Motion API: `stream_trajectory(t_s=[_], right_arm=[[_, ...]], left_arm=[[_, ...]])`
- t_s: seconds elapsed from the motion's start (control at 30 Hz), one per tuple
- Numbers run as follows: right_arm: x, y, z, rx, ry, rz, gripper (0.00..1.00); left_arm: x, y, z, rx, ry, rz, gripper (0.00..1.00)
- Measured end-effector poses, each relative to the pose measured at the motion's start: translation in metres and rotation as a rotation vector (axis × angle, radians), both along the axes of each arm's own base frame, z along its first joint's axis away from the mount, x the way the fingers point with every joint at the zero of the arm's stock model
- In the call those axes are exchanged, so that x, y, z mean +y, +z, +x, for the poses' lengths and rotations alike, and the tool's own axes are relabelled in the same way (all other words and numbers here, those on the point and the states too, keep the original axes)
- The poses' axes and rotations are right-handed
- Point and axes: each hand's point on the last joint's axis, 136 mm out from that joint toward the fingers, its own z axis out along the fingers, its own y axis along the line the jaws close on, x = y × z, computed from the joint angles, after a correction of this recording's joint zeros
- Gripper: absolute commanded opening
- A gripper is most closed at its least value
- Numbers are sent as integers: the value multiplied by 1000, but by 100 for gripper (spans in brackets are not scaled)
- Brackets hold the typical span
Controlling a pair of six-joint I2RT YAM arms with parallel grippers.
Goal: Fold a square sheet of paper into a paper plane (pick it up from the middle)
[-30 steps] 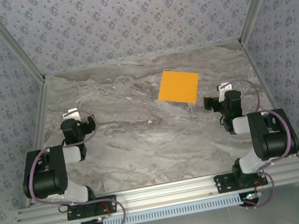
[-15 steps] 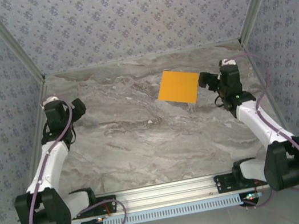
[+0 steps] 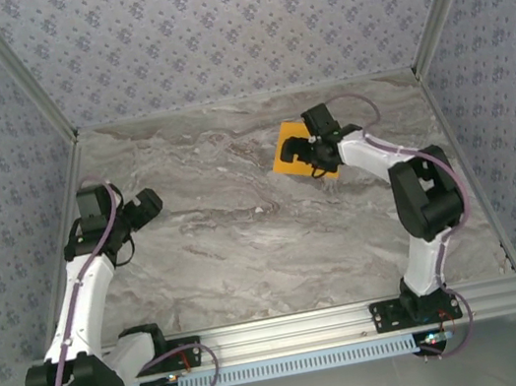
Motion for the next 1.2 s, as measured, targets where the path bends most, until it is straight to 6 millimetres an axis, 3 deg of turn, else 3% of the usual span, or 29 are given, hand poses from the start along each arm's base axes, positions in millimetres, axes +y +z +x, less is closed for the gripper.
stream_trajectory(t_s=[0.13, 0.3, 0.5, 0.77, 0.93, 1.03, 1.2], right_arm=[[13, -3, 30, -4, -16, 27, 97], [21, -22, 48, 37, -29, 27, 96], [22, -50, 47, 109, -34, 9, 94], [23, -53, 42, 109, -24, 10, 92], [32, -55, 12, 114, 49, -10, 92], [43, -58, -28, 134, 112, -33, 92], [59, -63, -118, 168, 220, -73, 92]], left_arm=[[-2, 0, 0, 1, -10, -5, 99], [-3, 0, -1, 1, -14, -9, 99], [-4, -1, -1, 5, -19, -14, 99], [-5, -6, 0, 21, -23, -19, 99], [-6, -9, 0, 31, -25, -22, 99], [-7, -15, 1, 52, -30, -27, 99], [-8, -24, 2, 84, -35, -32, 99]])
